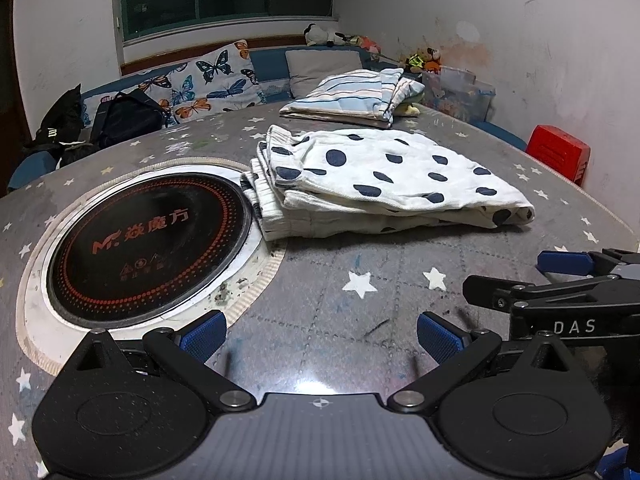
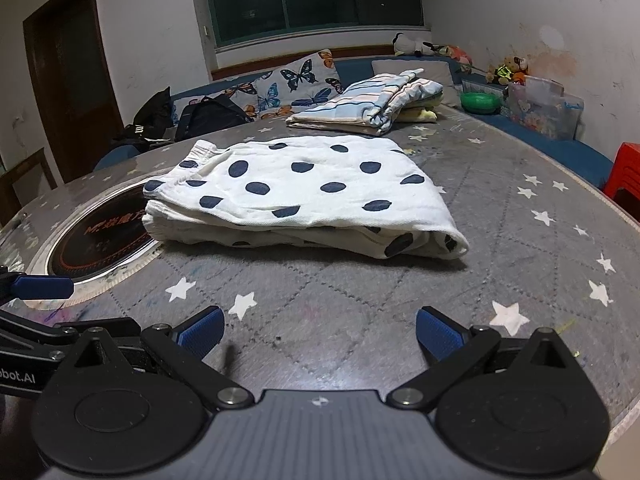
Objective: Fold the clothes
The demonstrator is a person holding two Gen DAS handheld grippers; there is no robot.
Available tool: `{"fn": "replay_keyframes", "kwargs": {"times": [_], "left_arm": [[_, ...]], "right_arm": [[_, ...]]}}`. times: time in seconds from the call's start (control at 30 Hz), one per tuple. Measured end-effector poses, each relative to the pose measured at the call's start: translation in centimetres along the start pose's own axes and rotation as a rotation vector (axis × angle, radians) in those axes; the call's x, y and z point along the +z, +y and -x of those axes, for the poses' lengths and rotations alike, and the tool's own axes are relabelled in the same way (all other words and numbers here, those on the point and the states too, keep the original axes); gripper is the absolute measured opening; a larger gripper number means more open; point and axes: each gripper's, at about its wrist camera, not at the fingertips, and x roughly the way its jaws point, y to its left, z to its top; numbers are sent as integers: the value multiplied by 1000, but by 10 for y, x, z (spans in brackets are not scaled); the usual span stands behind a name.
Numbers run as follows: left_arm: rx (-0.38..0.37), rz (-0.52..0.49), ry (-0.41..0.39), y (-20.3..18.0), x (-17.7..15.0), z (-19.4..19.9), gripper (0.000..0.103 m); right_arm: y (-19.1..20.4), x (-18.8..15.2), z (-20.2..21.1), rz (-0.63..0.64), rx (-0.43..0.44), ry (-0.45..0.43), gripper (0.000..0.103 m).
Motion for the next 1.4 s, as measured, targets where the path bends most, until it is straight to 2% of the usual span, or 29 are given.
{"fn": "replay_keyframes", "kwargs": {"times": [1.4], "left_arm": [[-8, -15, 22, 2, 25, -28, 103]], "right_arm": [[-5, 24, -29, -10, -16, 21, 103]]}}
